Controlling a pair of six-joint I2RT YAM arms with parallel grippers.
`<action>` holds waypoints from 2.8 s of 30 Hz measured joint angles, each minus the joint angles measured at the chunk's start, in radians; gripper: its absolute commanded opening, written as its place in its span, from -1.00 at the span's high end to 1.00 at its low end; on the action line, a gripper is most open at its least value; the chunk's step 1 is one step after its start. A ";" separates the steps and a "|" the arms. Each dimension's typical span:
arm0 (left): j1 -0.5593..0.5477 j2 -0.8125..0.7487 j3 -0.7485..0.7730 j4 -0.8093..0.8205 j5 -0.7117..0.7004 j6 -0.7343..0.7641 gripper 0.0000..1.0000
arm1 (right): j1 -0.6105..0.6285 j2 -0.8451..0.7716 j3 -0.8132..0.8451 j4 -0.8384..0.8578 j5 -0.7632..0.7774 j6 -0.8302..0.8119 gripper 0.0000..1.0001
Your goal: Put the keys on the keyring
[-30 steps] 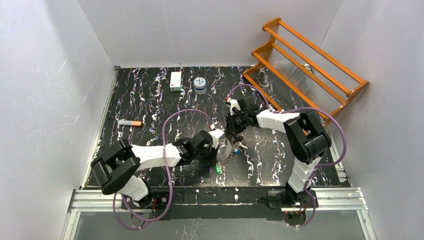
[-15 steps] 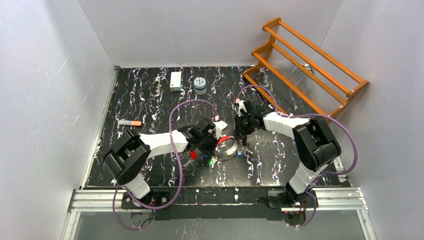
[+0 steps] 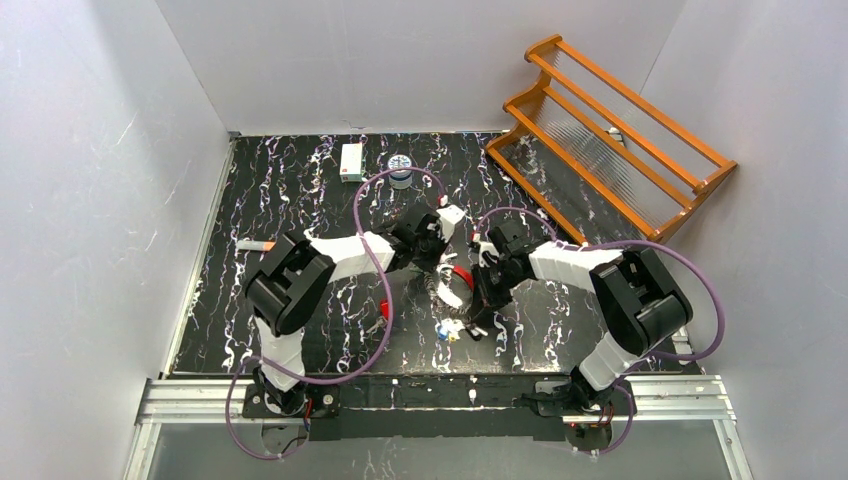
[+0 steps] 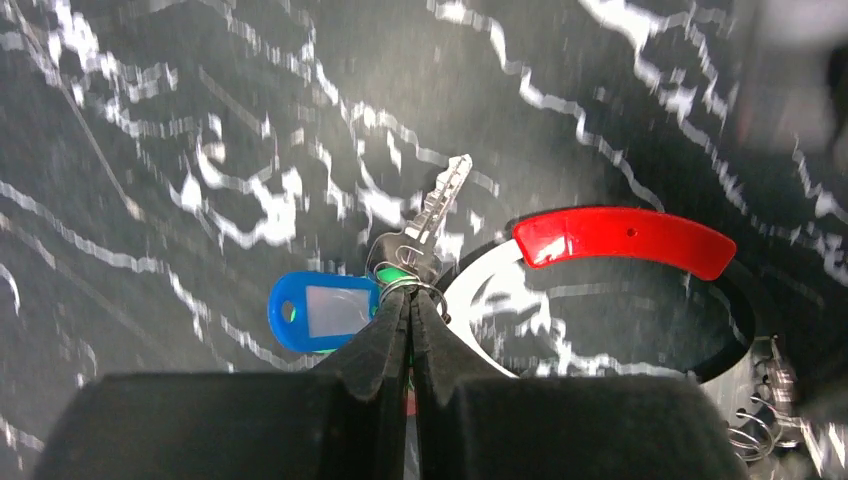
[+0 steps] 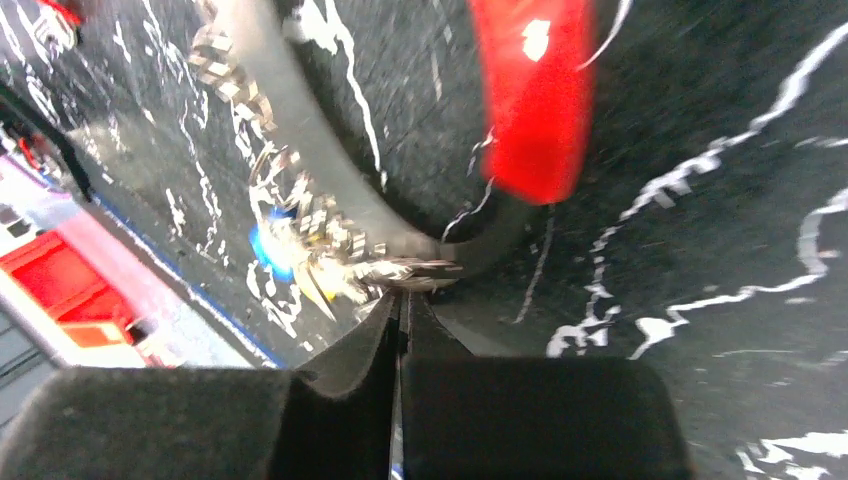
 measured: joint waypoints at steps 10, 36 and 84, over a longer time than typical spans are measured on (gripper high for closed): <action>0.000 0.074 0.079 0.057 0.037 0.040 0.56 | 0.011 0.000 -0.017 -0.027 -0.056 0.022 0.54; 0.014 -0.585 -0.514 0.354 -0.034 -0.388 -0.01 | -0.166 0.037 0.218 -0.057 0.237 -0.047 -0.35; 0.021 -0.699 -0.753 0.577 0.136 -0.571 0.34 | 0.104 0.005 0.104 0.119 -0.086 -0.037 0.23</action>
